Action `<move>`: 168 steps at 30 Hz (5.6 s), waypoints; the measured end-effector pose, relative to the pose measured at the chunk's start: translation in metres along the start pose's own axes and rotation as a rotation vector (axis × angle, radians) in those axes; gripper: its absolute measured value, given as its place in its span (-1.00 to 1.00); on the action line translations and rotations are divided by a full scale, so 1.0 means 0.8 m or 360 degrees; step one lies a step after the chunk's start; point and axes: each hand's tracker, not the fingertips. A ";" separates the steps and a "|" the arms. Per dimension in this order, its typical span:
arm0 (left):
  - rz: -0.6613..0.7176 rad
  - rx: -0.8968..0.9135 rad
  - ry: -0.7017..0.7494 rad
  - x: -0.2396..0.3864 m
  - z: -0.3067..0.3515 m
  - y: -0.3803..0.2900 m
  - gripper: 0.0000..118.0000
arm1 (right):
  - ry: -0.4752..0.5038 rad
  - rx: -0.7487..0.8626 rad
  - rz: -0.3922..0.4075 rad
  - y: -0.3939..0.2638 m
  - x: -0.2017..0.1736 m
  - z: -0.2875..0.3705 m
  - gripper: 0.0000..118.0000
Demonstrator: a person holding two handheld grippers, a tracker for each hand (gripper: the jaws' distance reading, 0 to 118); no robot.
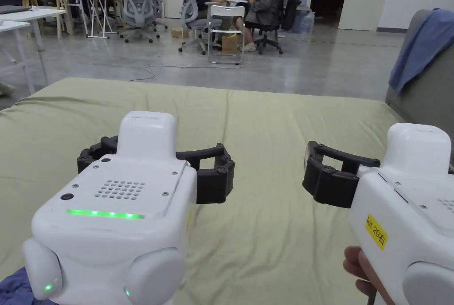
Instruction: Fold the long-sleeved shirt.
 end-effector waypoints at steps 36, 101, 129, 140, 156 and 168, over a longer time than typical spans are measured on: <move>0.0380 -0.0398 0.0705 -0.330 0.037 -0.095 0.21 | 0.1303 -0.0416 0.0116 -0.039 -0.327 -0.053 -1.00; -0.0050 -0.0783 -0.0387 0.079 -0.177 -0.147 0.94 | 0.0253 -0.0656 -0.0356 -0.114 0.119 -0.040 -1.00; -0.0100 -0.1255 -0.0429 0.137 -0.443 -0.280 -0.87 | 0.0161 -0.1110 -0.0545 -0.199 0.130 -0.148 -0.62; 0.0132 -0.1041 -0.0548 0.095 -0.386 -0.198 -0.87 | 0.0123 -0.1822 -0.0251 -0.304 0.103 -0.278 0.56; 0.0598 -0.0176 -0.0516 -0.038 -0.299 0.057 -0.88 | 0.0184 -0.0472 0.0039 -0.003 0.040 -0.232 -0.80; 0.0738 0.0066 -0.0063 -0.185 -0.429 0.240 -0.88 | 0.0011 -0.0485 0.0268 0.247 0.021 -0.462 -0.80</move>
